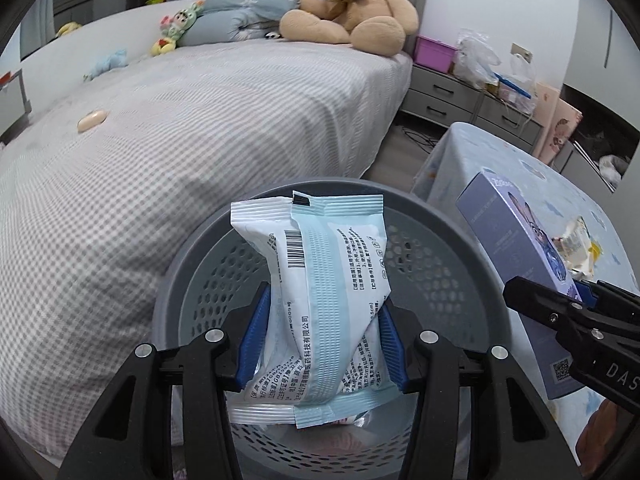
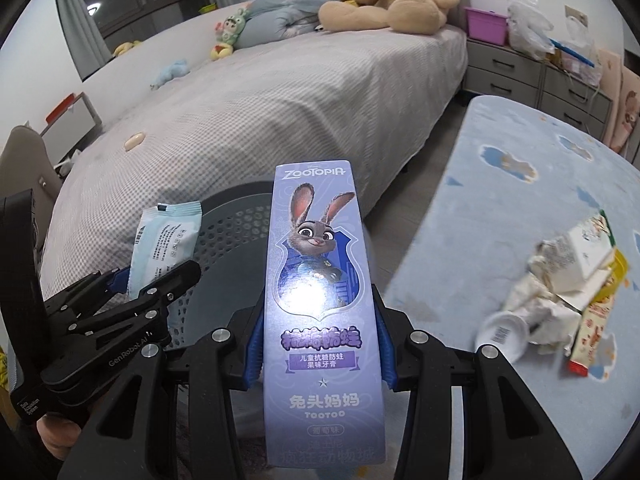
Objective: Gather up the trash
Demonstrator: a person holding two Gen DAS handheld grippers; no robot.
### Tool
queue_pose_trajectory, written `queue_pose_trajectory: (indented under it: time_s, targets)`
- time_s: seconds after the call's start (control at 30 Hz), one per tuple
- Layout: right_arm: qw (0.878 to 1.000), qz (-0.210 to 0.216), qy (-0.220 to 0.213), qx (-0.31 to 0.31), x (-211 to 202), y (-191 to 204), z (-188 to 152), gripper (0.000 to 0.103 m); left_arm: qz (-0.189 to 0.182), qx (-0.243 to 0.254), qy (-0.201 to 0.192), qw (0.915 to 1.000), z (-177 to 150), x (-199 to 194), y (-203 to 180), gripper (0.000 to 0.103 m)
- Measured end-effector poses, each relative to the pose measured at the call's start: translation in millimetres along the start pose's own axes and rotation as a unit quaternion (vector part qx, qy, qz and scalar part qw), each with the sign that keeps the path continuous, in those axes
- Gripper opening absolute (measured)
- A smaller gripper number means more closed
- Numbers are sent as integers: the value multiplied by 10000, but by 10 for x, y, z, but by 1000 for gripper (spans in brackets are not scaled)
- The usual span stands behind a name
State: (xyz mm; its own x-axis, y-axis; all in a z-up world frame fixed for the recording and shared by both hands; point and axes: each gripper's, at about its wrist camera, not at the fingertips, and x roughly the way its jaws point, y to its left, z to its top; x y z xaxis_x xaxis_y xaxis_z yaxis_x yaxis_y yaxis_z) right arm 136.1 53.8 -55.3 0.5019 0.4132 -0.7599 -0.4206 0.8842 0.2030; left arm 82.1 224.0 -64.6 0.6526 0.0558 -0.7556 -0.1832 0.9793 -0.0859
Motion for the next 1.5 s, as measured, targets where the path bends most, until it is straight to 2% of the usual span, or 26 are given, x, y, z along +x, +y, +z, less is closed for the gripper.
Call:
queue_pose_trajectory:
  time_s: [0.27, 0.33, 0.37, 0.4, 0.43, 0.47, 0.5, 1.13, 1.5]
  targets:
    - [9996, 29, 176, -205, 184, 191, 58, 44, -17, -198, 22, 9998, 16, 23, 155, 49]
    - [9996, 20, 169, -244, 189, 223, 67, 45, 6, -241, 20, 9997, 12, 15, 179, 52]
    - [9996, 6, 152, -257, 184, 235, 72, 45, 36, -273, 17, 9996, 15, 13, 194, 59]
    - [9995, -9, 138, -271, 176, 241, 75, 52, 77, -299, 11, 9995, 5, 1, 208, 67]
    - [9996, -26, 106, -275, 161, 241, 73, 56, 126, -329, -5, 9994, 8, -3, 210, 69]
    - [9996, -44, 62, -268, 139, 240, 76, 62, 156, -351, -11, 9993, 6, -7, 222, 69]
    - [9997, -49, 33, -254, 118, 237, 80, 63, 167, -369, -9, 9992, 5, -7, 237, 69]
    - [9999, -85, 47, -126, 98, 194, 12, 64, 220, -362, -29, 9991, -35, -42, 279, 71]
    - [9998, -203, -1, 34, -55, 68, -70, 66, 239, -295, -33, 9993, -16, -24, 227, 71]
